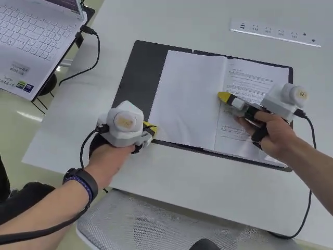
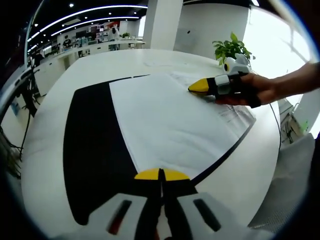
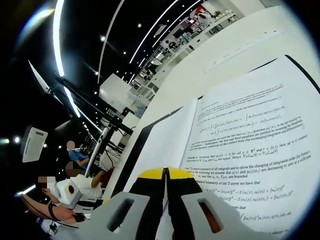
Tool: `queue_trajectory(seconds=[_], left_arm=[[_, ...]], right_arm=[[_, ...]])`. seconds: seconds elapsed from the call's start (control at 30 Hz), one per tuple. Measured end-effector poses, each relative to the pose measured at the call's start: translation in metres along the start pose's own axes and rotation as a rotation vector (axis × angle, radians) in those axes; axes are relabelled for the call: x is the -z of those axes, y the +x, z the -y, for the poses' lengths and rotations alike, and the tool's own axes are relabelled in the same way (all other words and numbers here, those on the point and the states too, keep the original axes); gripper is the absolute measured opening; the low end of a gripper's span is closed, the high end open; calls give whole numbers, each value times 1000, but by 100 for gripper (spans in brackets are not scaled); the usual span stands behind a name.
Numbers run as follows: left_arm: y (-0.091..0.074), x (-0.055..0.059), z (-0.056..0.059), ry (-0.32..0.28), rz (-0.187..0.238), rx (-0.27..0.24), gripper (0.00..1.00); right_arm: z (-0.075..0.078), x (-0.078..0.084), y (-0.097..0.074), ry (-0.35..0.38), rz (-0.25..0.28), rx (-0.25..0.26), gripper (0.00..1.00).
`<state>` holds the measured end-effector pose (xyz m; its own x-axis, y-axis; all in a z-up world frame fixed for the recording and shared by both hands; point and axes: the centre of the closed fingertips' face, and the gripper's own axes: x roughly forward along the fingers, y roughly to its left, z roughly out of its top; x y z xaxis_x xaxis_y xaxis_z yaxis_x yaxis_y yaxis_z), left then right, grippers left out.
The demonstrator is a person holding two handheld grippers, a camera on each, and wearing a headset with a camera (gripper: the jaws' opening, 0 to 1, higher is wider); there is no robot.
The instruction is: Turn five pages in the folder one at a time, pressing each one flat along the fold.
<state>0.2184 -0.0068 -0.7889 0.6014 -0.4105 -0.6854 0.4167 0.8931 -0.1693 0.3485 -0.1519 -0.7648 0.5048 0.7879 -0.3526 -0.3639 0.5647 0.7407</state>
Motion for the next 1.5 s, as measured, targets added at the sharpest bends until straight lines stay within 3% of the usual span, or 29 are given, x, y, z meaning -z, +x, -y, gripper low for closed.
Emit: queue_trajectory(seconds=[0.1,0.27,0.5,0.53,0.63,0.67,0.97,1.0,1.17,1.5], left_arm=[[1,0,0,5,-1,4,0],[1,0,0,9,-3,5,0],[2,0,-1,9,-4,4,0],[2,0,-1,6,-5,4,0],[2,0,-1,1,-12,5,0],[2,0,-1,1,-10,3,0],[1,1,0,15,-17,7,0],[1,1,0,15,-17,6,0],[0,0,0,1,-7,-1,0],[0,0,0,4,-9,3,0]], right_arm=[[4,-4,2,1,7,1,0],[-6,-9,6,21,45,13,0],[-7,-22,17,23,78,17,0],[2,-27,22,24,82,17,0],[2,-31,26,25,96,19,0],[10,-35,31,26,100,23,0],[3,-45,42,9,100,36,0],[11,-48,45,12,102,37,0],[17,-58,50,79,152,48,0],[24,-75,60,106,224,79,0]])
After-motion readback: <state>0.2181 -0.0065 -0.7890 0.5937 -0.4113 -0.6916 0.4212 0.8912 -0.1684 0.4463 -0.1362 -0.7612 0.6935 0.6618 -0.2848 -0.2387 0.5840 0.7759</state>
